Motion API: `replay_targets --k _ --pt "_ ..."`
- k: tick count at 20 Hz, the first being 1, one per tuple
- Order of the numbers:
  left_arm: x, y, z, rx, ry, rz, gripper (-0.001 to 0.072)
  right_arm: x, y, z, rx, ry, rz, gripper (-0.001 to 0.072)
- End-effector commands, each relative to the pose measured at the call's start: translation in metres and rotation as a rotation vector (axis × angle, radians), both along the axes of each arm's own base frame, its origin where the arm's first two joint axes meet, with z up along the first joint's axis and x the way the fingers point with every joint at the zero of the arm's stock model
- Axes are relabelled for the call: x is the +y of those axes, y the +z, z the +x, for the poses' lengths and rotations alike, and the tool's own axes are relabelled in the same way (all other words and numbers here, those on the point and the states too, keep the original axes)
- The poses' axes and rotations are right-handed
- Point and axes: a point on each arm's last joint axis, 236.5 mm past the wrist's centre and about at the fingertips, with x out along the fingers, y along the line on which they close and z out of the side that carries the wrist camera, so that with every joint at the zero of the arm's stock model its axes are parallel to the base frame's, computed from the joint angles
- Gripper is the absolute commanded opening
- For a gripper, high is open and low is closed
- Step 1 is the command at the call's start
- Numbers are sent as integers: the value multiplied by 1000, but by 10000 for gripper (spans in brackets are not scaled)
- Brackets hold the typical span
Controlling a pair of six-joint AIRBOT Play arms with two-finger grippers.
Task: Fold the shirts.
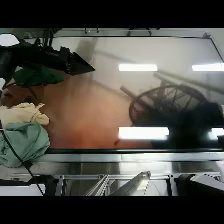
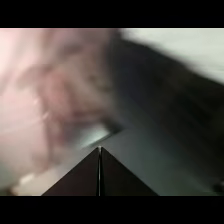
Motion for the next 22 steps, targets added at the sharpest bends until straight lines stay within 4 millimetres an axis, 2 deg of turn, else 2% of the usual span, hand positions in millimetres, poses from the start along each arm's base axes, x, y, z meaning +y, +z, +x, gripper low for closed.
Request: replay_targets --k 1,2,4,6,8,10,13,16,22 --pt "8 8 -12 -12 10 3 1 162 37 61 -238 346 36 12" --pt "6 2 -27 2 -3 4 1 210 30 52 -235 455 45 12" --pt "8 -16 -59 51 1 6 1 292 13 20 -236 621 42 12" --pt "9 -44 -94 129 31 12 1 346 -8 -16 -246 715 16 13" --pt "11 -76 -129 214 73 23 1 381 -32 -50 -250 794 -2 14" --pt "13 -101 -155 275 107 34 1 396 -39 -62 -259 848 -17 14" --pt "14 -113 -180 291 113 37 3 403 -31 -61 -286 847 11 14" --pt "14 -112 -187 276 112 36 3 407 -23 -60 -302 836 50 14" --pt "14 -104 -192 251 102 30 3 407 -23 -60 -302 835 50 14"
